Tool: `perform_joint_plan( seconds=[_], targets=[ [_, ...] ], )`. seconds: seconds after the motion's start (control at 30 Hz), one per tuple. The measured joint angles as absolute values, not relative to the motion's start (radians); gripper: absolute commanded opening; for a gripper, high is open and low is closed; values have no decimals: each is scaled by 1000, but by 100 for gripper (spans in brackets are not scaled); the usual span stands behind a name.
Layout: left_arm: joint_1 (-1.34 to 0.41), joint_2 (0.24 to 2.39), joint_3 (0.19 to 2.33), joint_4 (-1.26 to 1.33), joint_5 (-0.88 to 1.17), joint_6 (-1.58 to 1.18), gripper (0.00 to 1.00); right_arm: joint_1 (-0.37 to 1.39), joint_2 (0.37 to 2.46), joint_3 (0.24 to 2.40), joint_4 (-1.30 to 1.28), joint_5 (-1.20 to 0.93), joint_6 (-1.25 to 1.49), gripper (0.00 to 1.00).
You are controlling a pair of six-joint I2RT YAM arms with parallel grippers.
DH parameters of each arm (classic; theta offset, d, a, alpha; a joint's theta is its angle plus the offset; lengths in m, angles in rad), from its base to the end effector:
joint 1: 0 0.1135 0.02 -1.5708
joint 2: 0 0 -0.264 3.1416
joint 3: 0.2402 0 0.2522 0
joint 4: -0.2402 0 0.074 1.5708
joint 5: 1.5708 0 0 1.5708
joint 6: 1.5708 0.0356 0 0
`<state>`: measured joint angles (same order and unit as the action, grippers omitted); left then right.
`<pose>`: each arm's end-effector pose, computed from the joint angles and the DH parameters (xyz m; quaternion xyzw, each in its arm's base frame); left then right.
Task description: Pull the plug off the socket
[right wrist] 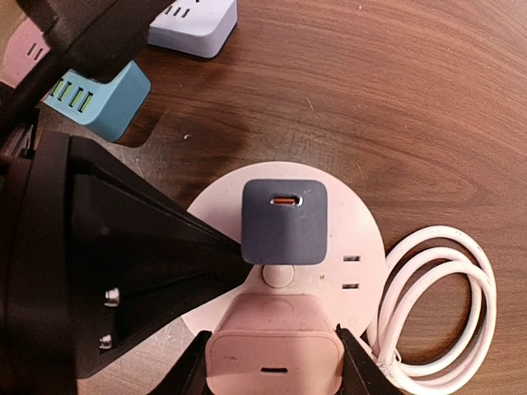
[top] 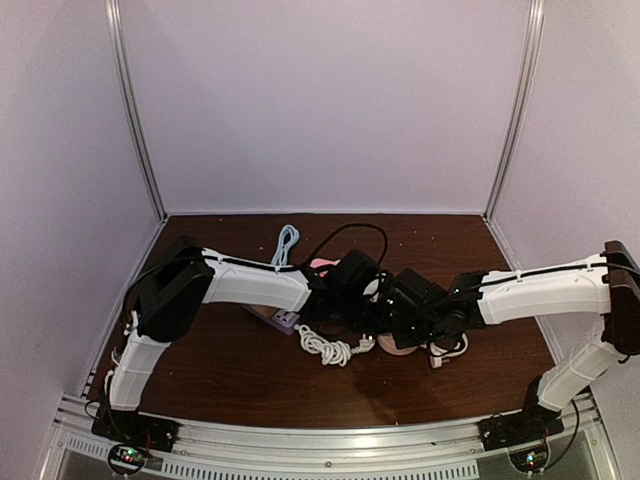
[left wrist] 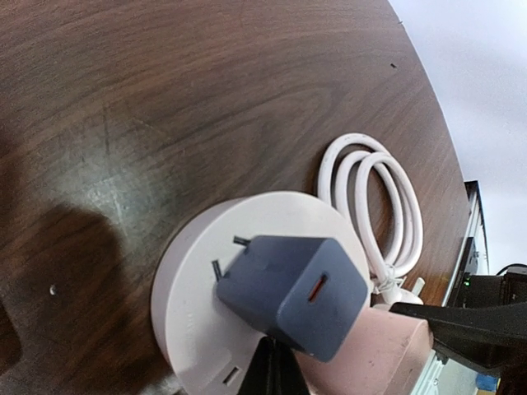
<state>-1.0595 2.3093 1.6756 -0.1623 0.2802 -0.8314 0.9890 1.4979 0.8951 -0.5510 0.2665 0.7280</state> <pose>0.2392 -0.4464 0.1347 0.1568 0.9049 -0.3790 0.1141 0.1620 0.2292 0.1883 -0.0989 0.9650 0.0703 0.2325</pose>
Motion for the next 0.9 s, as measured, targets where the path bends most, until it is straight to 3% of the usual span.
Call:
perform_joint_plan(
  seconds=[0.57, 0.9],
  targets=[
    [-1061, 2304, 1655, -156, 270, -799, 0, 914, 1388, 777, -443, 149, 710, 13],
    [-1061, 2294, 1655, -174, 269, -799, 0, 1002, 1472, 892, -569, 271, 685, 13]
  ],
)
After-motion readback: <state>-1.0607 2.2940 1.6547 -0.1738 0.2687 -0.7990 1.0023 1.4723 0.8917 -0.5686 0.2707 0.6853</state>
